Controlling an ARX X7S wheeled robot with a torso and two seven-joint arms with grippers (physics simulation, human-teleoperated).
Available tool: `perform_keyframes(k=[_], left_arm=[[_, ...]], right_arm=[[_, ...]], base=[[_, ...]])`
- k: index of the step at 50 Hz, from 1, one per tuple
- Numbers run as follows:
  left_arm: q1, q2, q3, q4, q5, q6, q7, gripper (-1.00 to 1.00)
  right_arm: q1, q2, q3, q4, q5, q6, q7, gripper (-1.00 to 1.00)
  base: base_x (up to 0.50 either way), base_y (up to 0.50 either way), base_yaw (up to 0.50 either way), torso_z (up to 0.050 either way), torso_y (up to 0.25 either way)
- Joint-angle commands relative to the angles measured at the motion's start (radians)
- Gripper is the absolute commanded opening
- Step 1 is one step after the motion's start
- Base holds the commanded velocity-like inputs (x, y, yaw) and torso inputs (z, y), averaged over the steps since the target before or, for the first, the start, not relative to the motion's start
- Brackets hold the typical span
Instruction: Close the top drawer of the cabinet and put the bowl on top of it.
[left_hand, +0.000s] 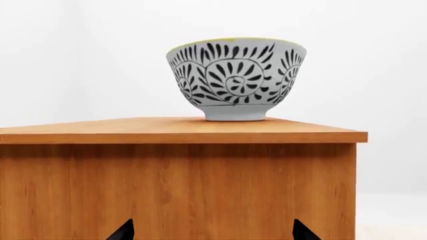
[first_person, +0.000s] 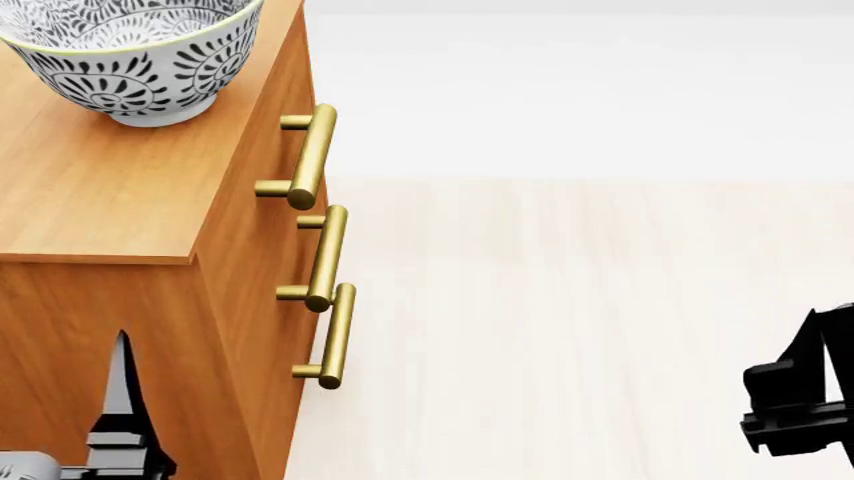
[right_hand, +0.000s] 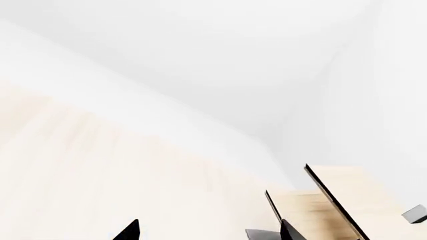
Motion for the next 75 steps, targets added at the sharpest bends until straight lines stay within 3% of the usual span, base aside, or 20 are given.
perform_keyframes(k=[1,46,75], left_arm=[[-0.001,0.000,0.003,-0.003,0.003,0.001,-0.003,1.00],[0.005,-0.014,-0.005,0.007,-0.006,0.007,-0.017,1.00],[0.029,-0.043,-0.026,0.098,0.001,-0.012,-0.052,1.00]], right_arm=[[-0.068,-0.006,-0.016,0.037,-0.003,-0.076,0.003,1.00],[-0.131,-0.055,-0.012,0.096,-0.001,-0.139,-0.008,1.00],[-0.054,0.029,0.017,-0.095,-0.072,-0.077,0.023,1.00]], base=[[0.00,0.00,0.00,0.000,0.000],[0.00,0.00,0.00,0.000,0.000],[0.00,0.00,0.00,0.000,0.000]])
